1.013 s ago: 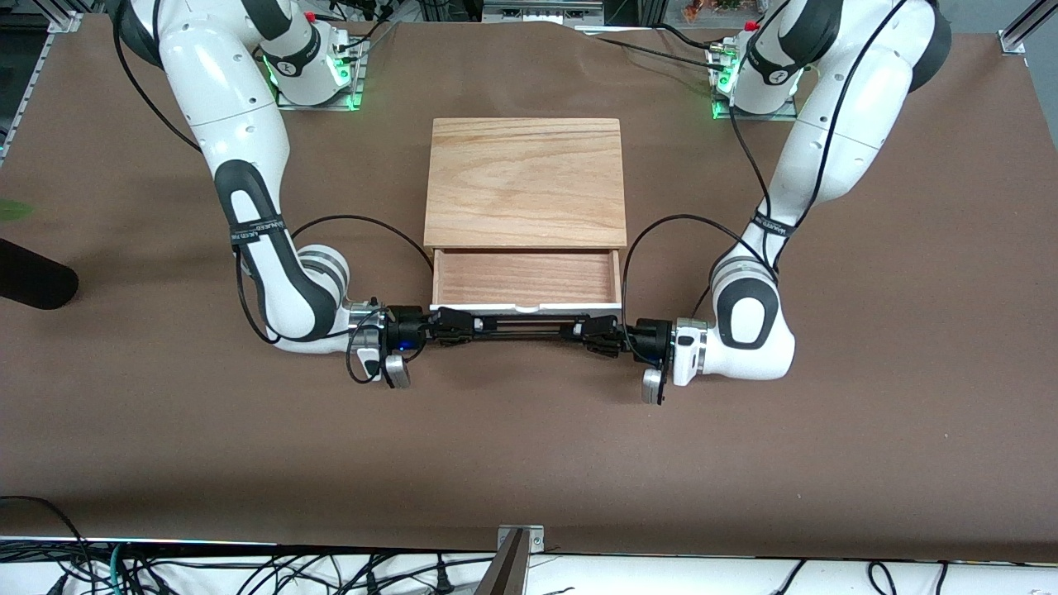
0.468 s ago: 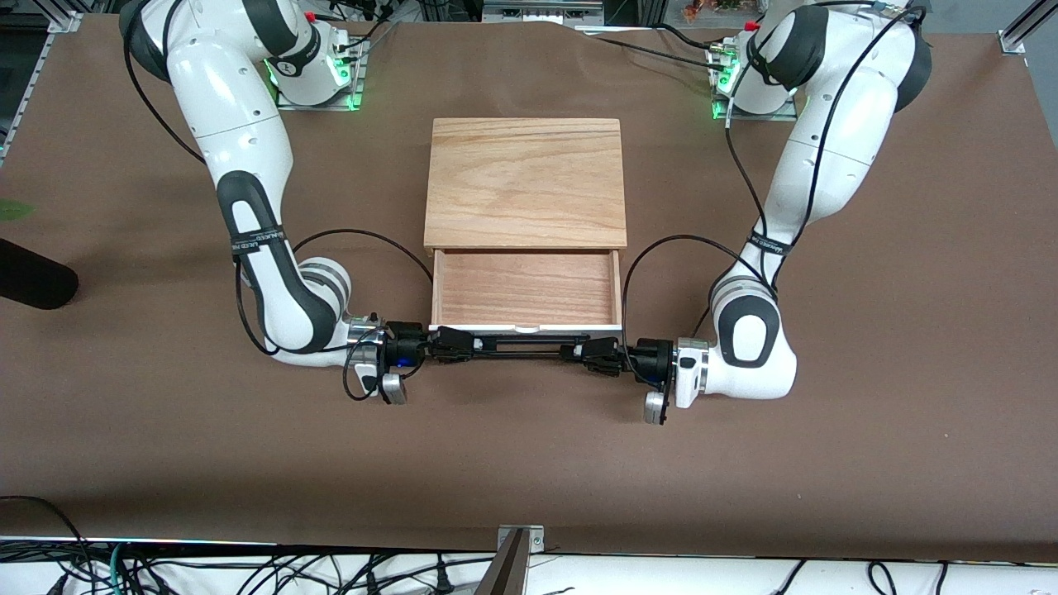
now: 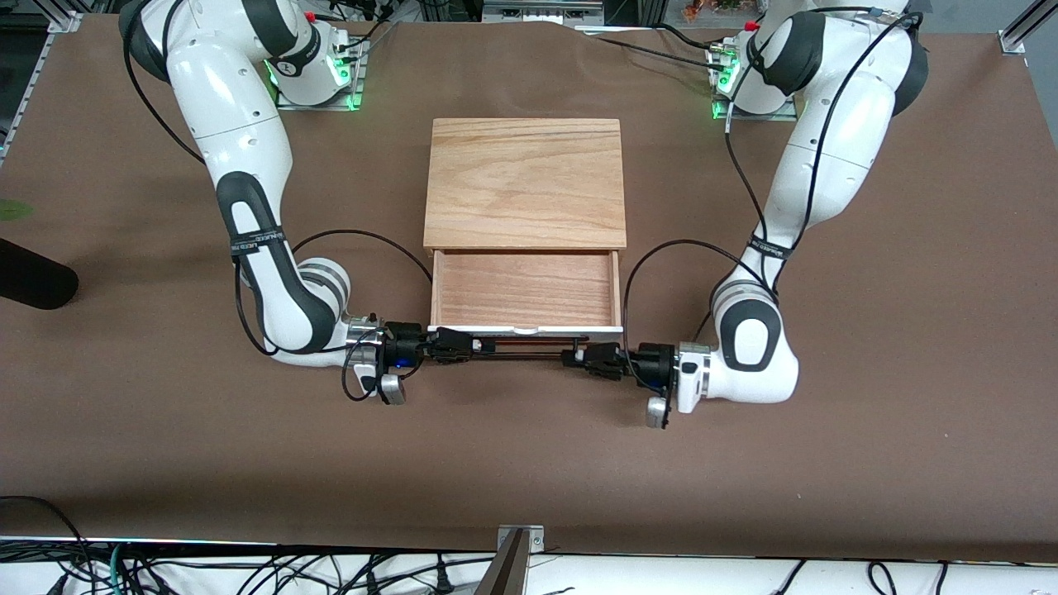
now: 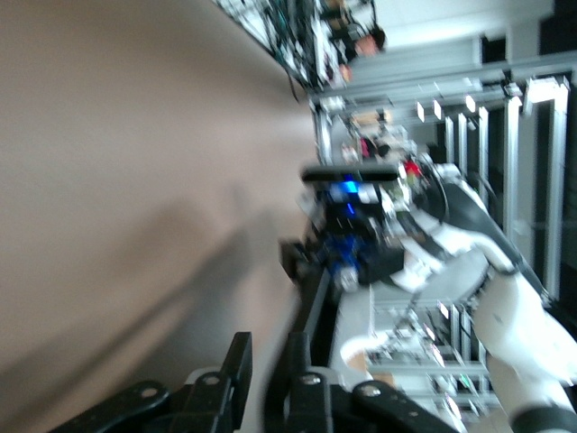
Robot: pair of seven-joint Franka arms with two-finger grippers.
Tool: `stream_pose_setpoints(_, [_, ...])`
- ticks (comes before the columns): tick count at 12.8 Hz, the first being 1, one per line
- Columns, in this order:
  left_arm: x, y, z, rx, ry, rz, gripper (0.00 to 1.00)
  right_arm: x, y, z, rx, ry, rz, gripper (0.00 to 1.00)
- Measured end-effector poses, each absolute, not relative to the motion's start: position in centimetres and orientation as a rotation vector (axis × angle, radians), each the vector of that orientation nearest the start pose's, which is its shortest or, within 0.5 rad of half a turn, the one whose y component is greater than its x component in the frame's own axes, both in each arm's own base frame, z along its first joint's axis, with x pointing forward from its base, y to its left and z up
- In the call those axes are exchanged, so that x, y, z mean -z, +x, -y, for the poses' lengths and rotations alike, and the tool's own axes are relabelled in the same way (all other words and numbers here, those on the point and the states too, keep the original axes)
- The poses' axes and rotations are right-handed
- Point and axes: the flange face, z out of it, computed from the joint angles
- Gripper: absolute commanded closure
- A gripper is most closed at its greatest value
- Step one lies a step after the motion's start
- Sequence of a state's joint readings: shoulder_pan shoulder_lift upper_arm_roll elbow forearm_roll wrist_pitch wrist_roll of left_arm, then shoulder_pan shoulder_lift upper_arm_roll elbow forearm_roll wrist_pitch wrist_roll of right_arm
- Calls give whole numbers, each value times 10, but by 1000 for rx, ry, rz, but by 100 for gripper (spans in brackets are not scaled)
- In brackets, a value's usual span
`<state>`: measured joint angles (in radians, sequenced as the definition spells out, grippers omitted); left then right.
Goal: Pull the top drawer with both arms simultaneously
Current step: 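Open the left gripper off the handle while the right gripper releases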
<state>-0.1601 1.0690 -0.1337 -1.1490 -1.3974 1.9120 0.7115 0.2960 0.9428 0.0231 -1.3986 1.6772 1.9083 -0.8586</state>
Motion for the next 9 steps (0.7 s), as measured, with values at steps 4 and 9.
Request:
stream_pose_setpoints(4, [-170,730,231,-67,1815,107,0,-165,670,-293,74,-1764,103,0])
stream_pose_setpoints(9, [-171,731,235,-68,1818,117,0,-179,674,-284,78,-1831,194,0])
